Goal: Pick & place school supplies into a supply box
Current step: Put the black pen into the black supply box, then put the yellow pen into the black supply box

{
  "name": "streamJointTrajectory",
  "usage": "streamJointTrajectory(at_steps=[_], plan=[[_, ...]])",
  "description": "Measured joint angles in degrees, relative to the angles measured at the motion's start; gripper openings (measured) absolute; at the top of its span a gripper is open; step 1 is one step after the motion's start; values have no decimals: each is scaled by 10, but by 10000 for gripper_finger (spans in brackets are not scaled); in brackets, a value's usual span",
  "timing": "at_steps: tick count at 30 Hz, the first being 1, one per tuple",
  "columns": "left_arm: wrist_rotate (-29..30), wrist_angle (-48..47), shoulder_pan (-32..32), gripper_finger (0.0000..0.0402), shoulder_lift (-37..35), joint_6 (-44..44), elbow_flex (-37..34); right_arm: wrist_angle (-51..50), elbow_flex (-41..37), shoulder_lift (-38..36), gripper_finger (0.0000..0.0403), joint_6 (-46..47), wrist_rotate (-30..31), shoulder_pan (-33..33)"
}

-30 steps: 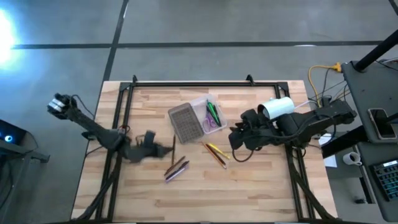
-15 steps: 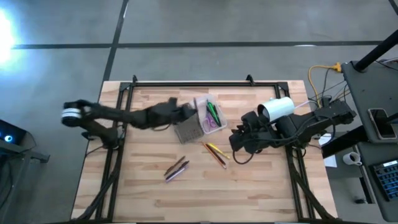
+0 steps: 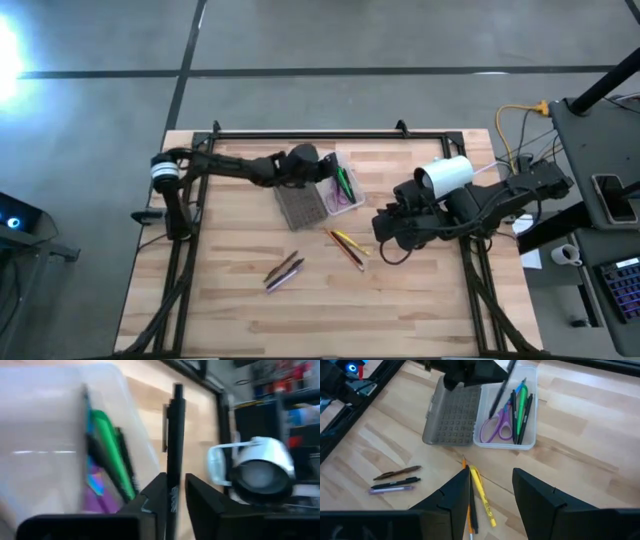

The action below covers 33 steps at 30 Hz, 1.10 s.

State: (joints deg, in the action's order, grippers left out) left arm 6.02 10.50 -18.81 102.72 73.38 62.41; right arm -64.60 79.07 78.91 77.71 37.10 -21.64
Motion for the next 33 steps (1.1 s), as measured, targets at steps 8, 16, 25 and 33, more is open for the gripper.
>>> streamJointTrajectory(at_steps=[8,16,25,33], plan=[[-22,-110,-12,124,-27,-49,-4,2,-1,5,141,-25,-22,0],[-80,-179,94,129,-194,-316,-32,51,-20,107,141,-238,-200,13],[40,-211,250,129,-419,-203,-193,143,-51,232,141,-301,-311,41],[52,-107,276,129,-568,-102,-351,186,-35,308,141,-282,-354,92]])
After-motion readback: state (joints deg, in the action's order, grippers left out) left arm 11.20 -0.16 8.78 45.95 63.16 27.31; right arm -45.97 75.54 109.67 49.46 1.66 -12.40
